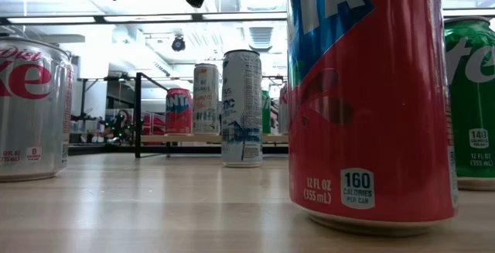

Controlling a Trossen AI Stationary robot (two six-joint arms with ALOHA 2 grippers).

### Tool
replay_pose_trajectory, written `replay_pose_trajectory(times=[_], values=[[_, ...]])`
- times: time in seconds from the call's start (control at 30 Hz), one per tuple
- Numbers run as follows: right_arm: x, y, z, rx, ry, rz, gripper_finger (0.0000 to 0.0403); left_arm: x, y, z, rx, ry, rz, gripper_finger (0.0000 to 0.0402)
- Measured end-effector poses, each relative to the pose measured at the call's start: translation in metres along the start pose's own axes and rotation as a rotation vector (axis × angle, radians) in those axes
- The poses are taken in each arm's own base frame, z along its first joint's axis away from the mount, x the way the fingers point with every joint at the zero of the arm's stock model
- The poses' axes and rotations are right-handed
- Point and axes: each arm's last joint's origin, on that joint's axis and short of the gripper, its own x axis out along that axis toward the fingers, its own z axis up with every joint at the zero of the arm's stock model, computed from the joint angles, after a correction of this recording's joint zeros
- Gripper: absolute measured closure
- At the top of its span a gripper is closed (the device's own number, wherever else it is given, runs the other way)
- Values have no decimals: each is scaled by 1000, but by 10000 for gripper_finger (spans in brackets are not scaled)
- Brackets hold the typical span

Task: Sort soda cans
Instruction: Put the top red silver soda can on the shelf and align it with the other red silver soda can

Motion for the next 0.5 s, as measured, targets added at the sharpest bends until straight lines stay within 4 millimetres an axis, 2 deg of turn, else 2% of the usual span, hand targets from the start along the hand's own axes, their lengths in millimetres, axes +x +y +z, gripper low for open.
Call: replay_pose_trajectory(times=[0.27, 0.5], values=[[1, 2, 14, 23, -141, 12, 392, 0, 0, 0, 0, 0, 0, 401], [16, 4, 10, 31, -142, -9, 392, 0, 0, 0, 0, 0, 0, 401]])
